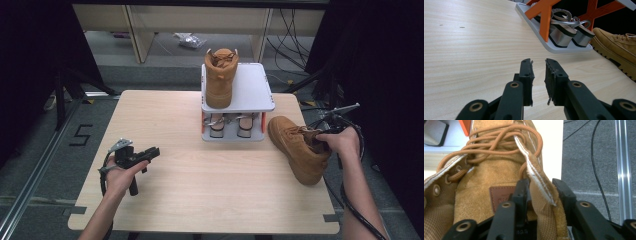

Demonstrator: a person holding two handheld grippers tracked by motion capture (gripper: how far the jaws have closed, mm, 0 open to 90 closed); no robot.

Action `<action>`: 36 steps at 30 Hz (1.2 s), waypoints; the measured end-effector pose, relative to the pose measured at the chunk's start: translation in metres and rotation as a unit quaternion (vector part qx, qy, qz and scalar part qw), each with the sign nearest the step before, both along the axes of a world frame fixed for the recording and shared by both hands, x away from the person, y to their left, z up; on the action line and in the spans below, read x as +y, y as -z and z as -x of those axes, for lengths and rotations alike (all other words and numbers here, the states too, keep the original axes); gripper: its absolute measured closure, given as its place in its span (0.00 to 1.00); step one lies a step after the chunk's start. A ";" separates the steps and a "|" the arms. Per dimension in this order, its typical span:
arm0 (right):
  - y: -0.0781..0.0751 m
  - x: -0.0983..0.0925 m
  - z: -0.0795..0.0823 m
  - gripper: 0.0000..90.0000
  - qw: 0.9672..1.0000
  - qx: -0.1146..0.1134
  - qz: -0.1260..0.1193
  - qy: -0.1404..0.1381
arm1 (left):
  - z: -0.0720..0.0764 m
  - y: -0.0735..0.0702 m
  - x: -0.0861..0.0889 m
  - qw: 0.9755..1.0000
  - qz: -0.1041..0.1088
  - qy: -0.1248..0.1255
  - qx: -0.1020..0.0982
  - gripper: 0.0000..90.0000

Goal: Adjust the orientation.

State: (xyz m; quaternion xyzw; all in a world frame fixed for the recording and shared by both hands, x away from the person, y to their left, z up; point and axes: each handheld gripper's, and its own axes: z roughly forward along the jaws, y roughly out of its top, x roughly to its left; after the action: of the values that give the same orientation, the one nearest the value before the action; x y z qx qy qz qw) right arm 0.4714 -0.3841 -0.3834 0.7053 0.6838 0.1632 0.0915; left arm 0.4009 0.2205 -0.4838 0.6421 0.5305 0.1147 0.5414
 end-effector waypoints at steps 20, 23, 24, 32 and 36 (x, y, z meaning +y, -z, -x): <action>0.000 -0.004 0.000 0.89 0.999 0.005 -0.045 0.016 | -0.001 0.002 0.000 1.000 -0.001 0.001 0.005 0.83; -0.002 -0.008 0.002 0.90 0.998 0.027 -0.061 0.012 | 0.000 0.002 0.000 1.000 -0.003 0.000 0.006 0.83; -0.002 -0.008 0.002 0.91 0.997 0.019 -0.076 0.020 | 0.000 0.002 0.000 1.000 0.001 0.000 0.005 0.83; 0.001 -0.016 0.006 0.92 0.989 0.036 -0.136 0.041 | 0.000 0.002 0.001 1.000 0.002 -0.001 0.006 0.82; 0.003 -0.020 0.008 0.92 0.990 0.021 -0.134 0.025 | 0.000 0.003 0.001 1.000 0.001 -0.001 0.007 0.82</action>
State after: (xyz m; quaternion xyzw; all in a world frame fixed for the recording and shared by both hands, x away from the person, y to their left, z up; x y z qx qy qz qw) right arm 0.4638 -0.4045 -0.3867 0.7314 0.6395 0.2364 -0.0144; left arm 0.4012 0.2216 -0.4864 0.6415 0.5353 0.1100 0.5383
